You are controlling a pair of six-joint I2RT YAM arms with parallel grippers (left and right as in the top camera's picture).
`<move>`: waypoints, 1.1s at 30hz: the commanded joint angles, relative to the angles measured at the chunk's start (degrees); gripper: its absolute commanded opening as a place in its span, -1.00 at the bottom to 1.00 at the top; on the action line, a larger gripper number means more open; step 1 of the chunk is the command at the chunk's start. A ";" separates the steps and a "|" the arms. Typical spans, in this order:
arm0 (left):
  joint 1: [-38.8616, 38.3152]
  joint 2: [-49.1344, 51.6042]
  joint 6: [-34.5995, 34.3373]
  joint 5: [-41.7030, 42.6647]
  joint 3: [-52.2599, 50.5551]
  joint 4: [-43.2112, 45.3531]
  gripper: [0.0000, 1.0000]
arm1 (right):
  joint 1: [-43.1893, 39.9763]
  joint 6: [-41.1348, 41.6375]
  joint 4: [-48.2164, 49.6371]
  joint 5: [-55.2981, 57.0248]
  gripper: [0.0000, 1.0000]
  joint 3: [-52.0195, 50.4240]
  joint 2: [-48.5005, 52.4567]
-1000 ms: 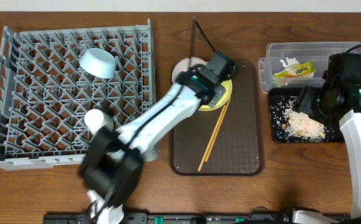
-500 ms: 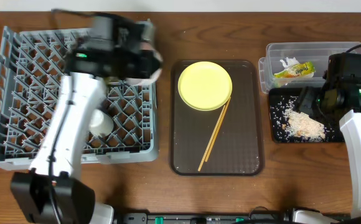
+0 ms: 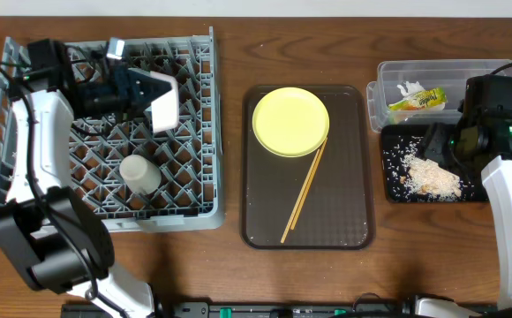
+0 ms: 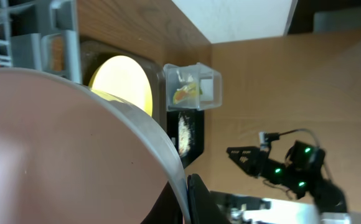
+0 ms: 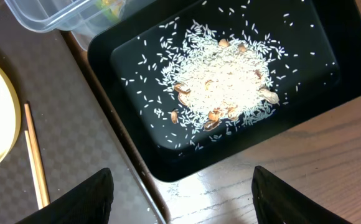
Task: Sort waste into correct bins and load items into the dishwasher rack
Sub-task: 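Carry the pink bowl with left gripper into the dish rack and release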
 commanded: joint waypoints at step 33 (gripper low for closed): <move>8.68 9.25 2.32 -0.83 -1.73 -4.83 -0.88 | -0.44 -0.46 -0.02 0.79 0.38 0.37 -0.48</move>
